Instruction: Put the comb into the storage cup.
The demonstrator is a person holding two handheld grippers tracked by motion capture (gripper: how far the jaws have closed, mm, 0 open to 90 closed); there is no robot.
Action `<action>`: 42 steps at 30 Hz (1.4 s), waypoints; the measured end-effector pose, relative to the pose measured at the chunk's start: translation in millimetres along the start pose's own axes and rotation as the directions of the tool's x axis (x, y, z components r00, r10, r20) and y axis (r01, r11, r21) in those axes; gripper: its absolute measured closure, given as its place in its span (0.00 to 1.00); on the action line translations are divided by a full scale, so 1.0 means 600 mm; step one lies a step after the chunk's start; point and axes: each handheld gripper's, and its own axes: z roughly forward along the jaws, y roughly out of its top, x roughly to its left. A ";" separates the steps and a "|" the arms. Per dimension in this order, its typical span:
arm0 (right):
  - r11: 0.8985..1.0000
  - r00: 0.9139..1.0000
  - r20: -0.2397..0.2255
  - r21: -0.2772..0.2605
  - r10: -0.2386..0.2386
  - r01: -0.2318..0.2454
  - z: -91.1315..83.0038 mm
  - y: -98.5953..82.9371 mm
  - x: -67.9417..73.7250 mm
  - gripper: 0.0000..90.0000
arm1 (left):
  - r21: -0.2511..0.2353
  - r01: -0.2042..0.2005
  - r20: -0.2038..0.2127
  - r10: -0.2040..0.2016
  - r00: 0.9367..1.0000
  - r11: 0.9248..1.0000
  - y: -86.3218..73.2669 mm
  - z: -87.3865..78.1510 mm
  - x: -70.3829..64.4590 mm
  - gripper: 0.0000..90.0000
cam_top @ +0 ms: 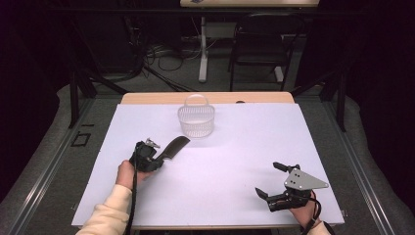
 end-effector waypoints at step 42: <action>1.000 1.000 -0.008 0.011 0.009 -0.009 0.004 -0.001 0.001 0.00 | 0.065 -0.079 -0.121 0.086 0.989 0.995 0.018 -0.030 -0.009 0.11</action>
